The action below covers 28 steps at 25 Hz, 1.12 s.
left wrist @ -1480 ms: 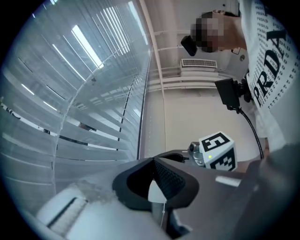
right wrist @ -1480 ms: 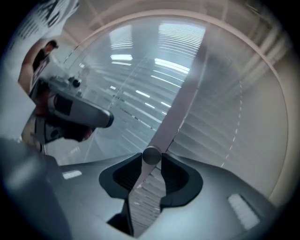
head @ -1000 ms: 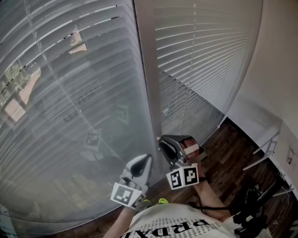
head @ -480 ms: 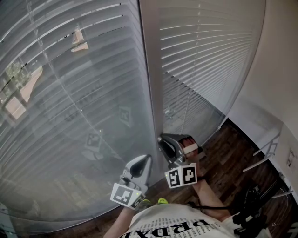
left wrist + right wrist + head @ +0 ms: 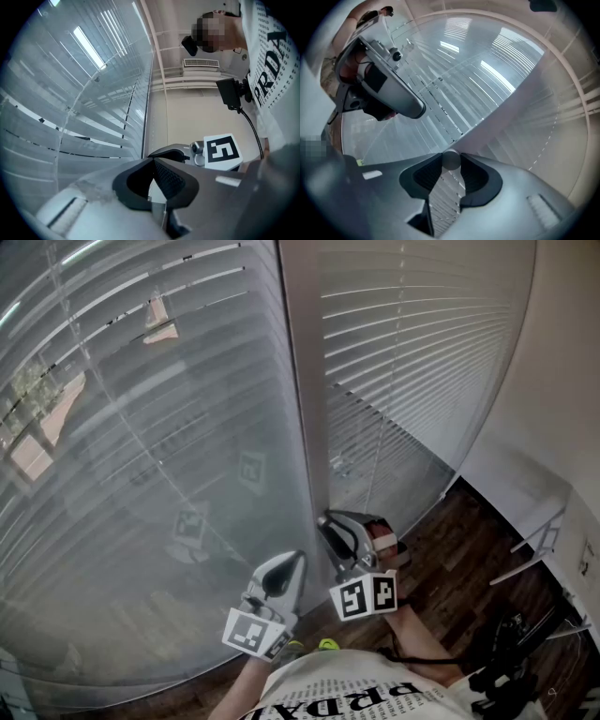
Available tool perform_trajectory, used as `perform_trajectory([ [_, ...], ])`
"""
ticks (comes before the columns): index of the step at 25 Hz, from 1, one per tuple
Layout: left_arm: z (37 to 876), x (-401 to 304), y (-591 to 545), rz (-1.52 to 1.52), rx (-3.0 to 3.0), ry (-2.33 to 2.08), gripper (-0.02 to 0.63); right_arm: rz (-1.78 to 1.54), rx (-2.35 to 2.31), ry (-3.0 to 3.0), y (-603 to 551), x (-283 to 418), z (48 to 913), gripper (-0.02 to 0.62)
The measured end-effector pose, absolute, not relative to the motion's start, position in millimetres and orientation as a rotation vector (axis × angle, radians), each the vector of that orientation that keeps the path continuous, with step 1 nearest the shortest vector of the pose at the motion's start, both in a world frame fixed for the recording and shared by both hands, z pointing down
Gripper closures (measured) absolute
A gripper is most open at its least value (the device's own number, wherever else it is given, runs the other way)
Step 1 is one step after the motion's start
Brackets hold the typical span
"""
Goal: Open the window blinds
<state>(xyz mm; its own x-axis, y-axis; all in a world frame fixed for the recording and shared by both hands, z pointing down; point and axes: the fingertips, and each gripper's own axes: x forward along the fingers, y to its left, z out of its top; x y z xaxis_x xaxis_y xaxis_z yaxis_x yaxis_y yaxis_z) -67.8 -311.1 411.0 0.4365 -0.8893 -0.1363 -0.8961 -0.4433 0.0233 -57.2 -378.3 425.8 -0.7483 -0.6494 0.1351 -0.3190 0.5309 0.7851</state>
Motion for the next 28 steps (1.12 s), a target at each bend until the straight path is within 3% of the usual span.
perform_trajectory([
  [28,411.2,-68.5,-309.4,0.199,-2.630,1.637,0.615,-0.355,0.944,-2.842,-384.5,-51.5,417.4,0.476],
])
